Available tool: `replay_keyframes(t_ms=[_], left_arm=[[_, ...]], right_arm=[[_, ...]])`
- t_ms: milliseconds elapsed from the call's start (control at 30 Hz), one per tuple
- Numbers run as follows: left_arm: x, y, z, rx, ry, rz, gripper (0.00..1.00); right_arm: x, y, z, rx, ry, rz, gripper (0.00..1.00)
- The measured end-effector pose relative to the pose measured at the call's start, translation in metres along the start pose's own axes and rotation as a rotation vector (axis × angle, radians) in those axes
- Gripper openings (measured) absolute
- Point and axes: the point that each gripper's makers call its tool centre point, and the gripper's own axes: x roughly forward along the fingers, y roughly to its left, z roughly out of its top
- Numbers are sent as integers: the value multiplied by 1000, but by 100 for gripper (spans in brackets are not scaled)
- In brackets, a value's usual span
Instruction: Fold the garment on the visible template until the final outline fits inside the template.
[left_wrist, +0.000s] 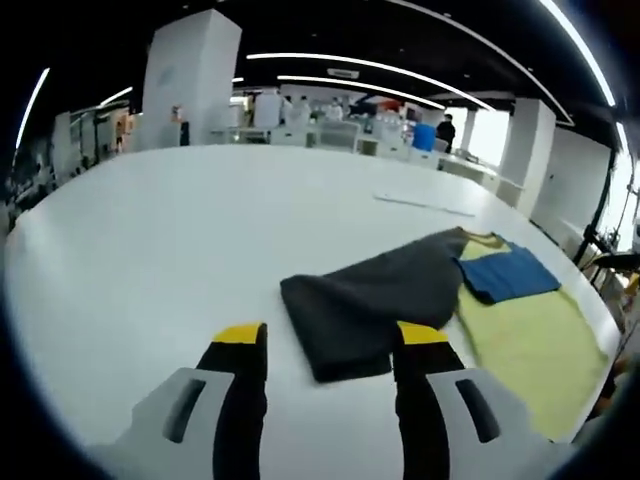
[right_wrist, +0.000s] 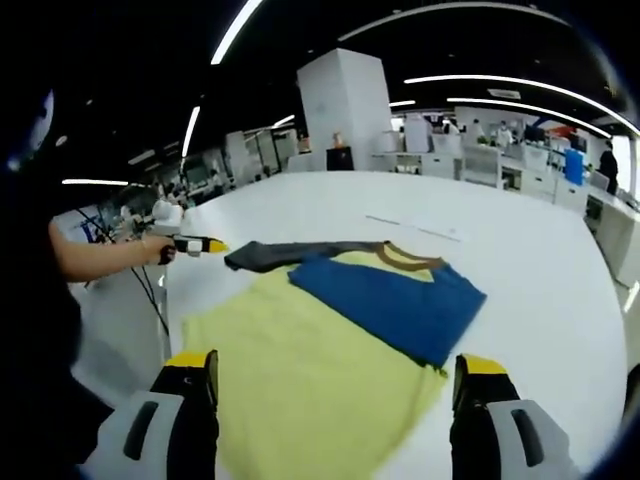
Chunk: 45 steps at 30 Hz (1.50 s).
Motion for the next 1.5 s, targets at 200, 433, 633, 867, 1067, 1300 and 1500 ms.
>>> replay_keyframes(t_ms=[200, 433, 633, 867, 1067, 1300, 1500], left_arm=[[5, 3, -12, -29, 18, 32, 36], [10, 4, -17, -60, 28, 40, 23], [14, 4, -28, -75, 71, 45, 23], [18, 6, -24, -106, 75, 63, 6], [20, 10, -21, -127, 61, 84, 2], [28, 25, -11, -158, 38, 102, 1], [34, 35, -6, -133, 30, 113, 1]], right_arm=[[-2, 4, -2, 10, -14, -11, 95], [-3, 9, -7, 7, -4, -5, 95], [-7, 10, -7, 11, -13, -14, 96], [-12, 7, -7, 16, -16, -37, 95], [-14, 5, -9, 16, -13, -50, 95], [-15, 5, -11, 18, -9, -58, 95], [-17, 1, -11, 31, -14, -77, 95]])
